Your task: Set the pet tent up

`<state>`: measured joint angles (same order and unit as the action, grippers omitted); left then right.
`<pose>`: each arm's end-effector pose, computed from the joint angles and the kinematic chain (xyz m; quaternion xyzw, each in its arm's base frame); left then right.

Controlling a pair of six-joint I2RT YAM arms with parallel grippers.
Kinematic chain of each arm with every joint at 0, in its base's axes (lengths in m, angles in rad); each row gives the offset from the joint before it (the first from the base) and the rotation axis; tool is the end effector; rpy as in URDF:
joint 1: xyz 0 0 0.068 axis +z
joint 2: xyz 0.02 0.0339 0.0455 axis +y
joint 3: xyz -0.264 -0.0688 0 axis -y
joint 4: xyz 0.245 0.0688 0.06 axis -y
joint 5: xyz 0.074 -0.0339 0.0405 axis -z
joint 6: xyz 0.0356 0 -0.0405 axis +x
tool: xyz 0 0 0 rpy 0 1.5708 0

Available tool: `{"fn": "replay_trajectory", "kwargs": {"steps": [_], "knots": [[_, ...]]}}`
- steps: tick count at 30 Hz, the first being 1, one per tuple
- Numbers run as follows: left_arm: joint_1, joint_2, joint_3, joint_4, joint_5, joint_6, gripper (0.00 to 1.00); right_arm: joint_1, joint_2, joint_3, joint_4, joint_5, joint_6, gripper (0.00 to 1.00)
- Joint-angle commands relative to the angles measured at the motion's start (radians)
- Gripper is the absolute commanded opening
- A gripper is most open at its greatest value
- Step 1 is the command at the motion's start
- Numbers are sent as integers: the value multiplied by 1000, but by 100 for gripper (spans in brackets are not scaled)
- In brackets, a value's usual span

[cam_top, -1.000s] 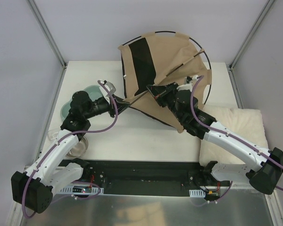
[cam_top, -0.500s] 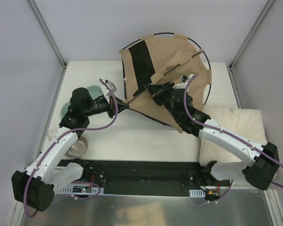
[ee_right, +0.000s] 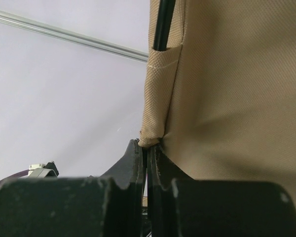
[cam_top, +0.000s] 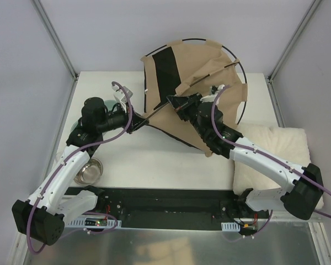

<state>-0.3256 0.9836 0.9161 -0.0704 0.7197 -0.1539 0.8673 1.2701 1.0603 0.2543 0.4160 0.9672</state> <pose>0.2029 -0.0933 0.3628 0.2909 0.6834 -0.4039 0.5340 0.2053 0.2198 0.3781 0.1828 0.6680 0.4746 0.5432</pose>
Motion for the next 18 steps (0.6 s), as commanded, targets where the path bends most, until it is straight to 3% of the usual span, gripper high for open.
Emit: {"fn": "replay_trajectory", "kwargs": {"steps": [1,4,8,11,18], "knots": [[19,-37,43,-207,-198,-177,0,-73,34,58,54,284,-140,0],[19,-33,59,-221,-273,-223,0,-47,67,67,66,262,-174,2],[19,-25,64,-229,-342,-256,0,-19,95,89,50,192,-199,23],[19,-16,55,-232,-376,-269,0,-8,101,109,11,101,-180,33],[19,4,50,-232,-404,-266,0,38,126,128,-33,-92,-157,38]]}}
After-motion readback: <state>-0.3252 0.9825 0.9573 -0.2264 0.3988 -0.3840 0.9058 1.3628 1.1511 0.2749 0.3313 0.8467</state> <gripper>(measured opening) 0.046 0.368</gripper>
